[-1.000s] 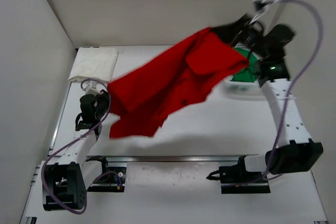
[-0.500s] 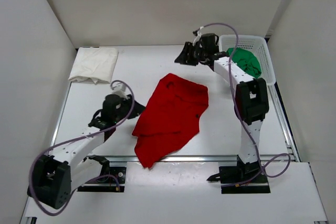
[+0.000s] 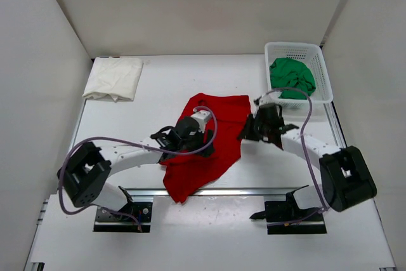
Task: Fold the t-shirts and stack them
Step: Flatten out the tshirt
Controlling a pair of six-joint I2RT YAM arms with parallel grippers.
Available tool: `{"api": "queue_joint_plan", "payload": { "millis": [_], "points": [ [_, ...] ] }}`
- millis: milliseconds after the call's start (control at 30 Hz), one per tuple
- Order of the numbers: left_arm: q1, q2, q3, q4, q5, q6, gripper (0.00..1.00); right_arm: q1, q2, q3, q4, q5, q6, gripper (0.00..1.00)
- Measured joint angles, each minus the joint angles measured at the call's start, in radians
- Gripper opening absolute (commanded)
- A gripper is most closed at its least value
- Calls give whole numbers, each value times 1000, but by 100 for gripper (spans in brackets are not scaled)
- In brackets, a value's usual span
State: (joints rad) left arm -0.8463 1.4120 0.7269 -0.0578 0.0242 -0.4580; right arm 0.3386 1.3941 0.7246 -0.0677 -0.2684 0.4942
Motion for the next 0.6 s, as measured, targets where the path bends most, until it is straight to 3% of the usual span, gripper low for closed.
{"api": "queue_joint_plan", "payload": {
  "millis": [67,167,300,333,367,400,433,500,600],
  "points": [
    [-32,53,39,-2,1,19,80,39,-59,-131,-18,23,16,26],
    [-50,116,67,-4,-3,33,82,68,-157,-240,-38,50,40,40],
    [-62,186,85,-28,-26,47,79,88,-201,-292,-19,71,53,44],
    [-62,201,88,-33,-30,50,75,96,-196,-302,-6,71,58,45],
    [-63,215,92,-35,-36,51,63,103,-194,-308,13,68,64,45],
    [-63,220,98,-34,-42,48,57,115,-190,-312,34,65,70,45],
    [-63,221,99,-31,-46,53,45,127,-182,-318,59,55,78,35],
    [-58,221,99,-32,-46,45,24,140,-161,-323,95,31,89,25],
    [-37,218,97,-24,-42,32,15,145,-129,-327,121,-7,104,0]
  ]
}}
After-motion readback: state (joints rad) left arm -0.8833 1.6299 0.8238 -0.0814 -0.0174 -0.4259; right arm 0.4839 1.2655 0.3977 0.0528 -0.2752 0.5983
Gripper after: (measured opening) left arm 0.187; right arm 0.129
